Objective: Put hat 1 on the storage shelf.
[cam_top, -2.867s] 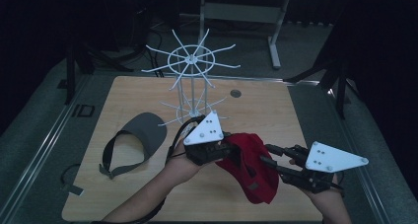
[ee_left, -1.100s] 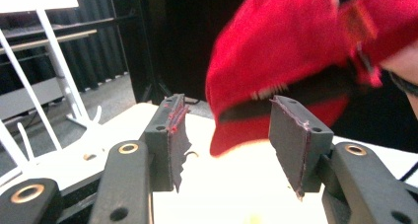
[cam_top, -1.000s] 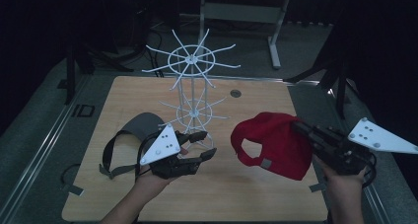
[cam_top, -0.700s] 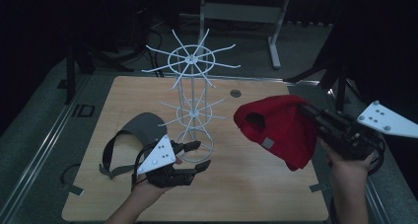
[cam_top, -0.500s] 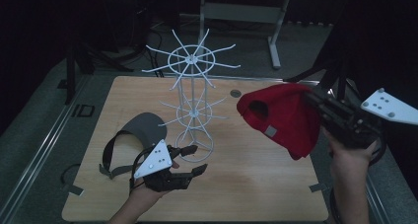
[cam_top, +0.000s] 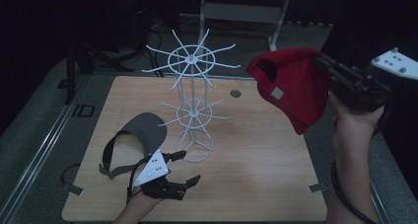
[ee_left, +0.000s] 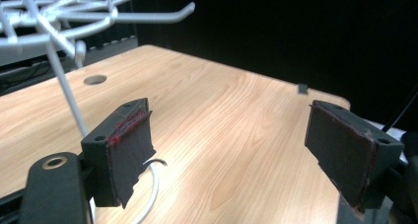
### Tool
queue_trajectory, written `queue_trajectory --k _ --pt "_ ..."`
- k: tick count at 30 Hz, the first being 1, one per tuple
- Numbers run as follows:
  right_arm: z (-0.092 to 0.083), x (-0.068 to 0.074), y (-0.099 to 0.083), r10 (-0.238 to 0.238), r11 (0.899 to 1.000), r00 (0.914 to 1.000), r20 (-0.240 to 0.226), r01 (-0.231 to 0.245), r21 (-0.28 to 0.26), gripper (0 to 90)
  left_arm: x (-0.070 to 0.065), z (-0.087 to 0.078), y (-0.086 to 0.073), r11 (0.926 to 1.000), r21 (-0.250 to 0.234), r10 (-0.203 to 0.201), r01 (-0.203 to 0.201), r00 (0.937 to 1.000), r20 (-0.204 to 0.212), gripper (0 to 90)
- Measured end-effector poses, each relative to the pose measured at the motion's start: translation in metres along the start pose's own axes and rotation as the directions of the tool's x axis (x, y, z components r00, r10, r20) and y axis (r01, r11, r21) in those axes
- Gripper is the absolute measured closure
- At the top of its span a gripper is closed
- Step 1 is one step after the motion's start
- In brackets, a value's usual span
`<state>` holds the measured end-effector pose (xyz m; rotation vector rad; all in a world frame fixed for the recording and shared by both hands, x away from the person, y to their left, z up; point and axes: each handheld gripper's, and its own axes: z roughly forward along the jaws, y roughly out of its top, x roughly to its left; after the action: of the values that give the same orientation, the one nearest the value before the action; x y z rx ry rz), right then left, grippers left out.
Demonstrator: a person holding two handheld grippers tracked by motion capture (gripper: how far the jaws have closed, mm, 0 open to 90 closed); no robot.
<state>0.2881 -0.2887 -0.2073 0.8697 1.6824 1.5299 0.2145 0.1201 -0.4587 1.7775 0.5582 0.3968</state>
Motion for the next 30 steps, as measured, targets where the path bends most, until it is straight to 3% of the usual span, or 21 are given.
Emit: queue_trajectory --k 9,14,30 --pt "0.032 0.003 0.012 -0.003 1.000 0.9989 0.048 0.002 0.030 83.3 0.001 -0.001 -0.014 0.9995 -0.006 -0.032 0.032 0.9994 -0.014 18.5" --pt "0.042 0.011 0.010 -0.011 0.999 0.9998 0.019 0.010 0.043 83.3 0.002 -0.003 -0.015 0.9992 -0.005 -0.040 0.040 0.9989 -0.025 18.5" --pt "0.047 0.030 -0.032 -0.036 0.993 0.9983 -0.046 0.041 0.107 83.2 0.005 -0.005 -0.019 0.9985 -0.005 -0.055 0.055 0.9975 -0.044 18.6"
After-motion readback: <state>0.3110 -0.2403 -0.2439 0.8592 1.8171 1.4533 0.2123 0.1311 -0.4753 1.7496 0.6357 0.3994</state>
